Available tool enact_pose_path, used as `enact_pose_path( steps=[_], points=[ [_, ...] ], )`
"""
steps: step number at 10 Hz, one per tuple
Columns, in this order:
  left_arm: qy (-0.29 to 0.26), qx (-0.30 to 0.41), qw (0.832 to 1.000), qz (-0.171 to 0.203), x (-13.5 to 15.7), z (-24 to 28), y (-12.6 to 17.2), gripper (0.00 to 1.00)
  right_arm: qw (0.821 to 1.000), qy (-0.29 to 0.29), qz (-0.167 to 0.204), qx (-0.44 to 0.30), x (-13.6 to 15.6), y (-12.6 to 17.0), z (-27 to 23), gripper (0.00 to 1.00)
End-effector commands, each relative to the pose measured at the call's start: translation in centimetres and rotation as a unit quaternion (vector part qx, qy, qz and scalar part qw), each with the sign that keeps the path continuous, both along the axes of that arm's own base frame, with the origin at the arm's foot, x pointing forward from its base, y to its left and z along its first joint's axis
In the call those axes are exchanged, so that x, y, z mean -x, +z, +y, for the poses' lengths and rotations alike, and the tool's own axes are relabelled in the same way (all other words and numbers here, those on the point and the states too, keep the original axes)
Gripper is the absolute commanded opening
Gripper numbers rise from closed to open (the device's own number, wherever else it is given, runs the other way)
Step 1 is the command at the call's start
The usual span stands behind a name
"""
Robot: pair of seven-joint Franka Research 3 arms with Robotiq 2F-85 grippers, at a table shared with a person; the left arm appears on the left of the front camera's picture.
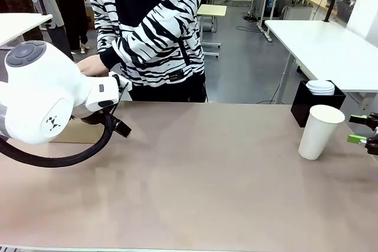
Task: Pour a drink into a cup and package it in a carrier.
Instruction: Pick up the 600 ml Paper Cup and place it in the middle top area of the table.
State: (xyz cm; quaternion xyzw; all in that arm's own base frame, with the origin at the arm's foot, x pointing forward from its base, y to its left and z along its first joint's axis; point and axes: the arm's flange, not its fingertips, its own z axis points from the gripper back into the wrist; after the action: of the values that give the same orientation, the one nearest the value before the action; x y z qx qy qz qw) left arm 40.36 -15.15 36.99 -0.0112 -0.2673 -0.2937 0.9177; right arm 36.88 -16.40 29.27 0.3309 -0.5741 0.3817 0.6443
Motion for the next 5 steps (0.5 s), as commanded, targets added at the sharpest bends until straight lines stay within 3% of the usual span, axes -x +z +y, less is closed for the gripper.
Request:
enact_pose_path(
  steps=[1,5],
  points=[
    [-0.001,0.001,1.000,0.000,0.0,0.0,0.0,1.00,1.000,0.007,0.019,-0.015,-1.1,-1.7,1.1,1.00],
    [-0.001,0.001,1.000,0.000,0.0,0.0,0.0,1.00,0.999,0.010,0.013,-0.045,-3.8,-4.1,2.2,1.00]
  ],
)
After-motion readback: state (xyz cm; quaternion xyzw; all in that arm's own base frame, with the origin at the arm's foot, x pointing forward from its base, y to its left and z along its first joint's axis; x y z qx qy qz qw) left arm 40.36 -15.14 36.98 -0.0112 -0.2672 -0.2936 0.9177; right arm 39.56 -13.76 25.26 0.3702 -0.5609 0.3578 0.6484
